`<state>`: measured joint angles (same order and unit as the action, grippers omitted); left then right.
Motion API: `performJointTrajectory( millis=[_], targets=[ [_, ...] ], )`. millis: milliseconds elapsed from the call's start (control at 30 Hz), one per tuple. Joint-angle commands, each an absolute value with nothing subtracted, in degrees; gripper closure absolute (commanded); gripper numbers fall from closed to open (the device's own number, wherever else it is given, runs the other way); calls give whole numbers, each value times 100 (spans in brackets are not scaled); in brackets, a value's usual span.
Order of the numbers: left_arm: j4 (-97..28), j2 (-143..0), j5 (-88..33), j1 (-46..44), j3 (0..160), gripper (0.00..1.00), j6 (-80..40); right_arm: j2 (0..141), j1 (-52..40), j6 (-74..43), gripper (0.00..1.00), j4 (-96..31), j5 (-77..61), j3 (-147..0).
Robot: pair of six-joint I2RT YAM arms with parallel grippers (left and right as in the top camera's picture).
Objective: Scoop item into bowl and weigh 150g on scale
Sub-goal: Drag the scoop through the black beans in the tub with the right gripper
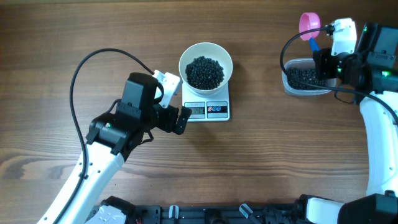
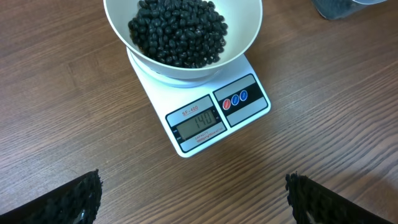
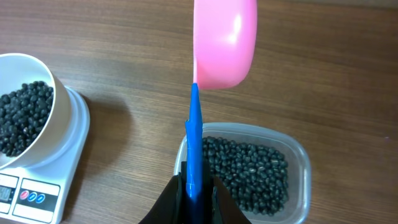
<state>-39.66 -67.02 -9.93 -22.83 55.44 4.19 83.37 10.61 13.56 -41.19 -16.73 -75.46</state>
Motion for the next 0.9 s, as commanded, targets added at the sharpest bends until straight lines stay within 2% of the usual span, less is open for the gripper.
performJointTrajectory(
  millis=[0, 367, 533, 867],
  targets=[
    [-3966, -6720, -1085, -2314, 5507, 0, 427, 8497, 1048, 790, 96, -3986, -1938, -7568],
    [-3966, -6720, -1083, -2314, 5507, 0, 425, 8521, 1048, 95, 96, -3927, -1914, -7568],
    [-3966, -6720, -1083, -2314, 5507, 0, 425, 8521, 1048, -615, 96, -3658, -1782, -7568],
    [-3966, -6720, -1085, -2314, 5507, 0, 427, 8521, 1050, -510, 96, -3518, -1367, -7568]
  ],
)
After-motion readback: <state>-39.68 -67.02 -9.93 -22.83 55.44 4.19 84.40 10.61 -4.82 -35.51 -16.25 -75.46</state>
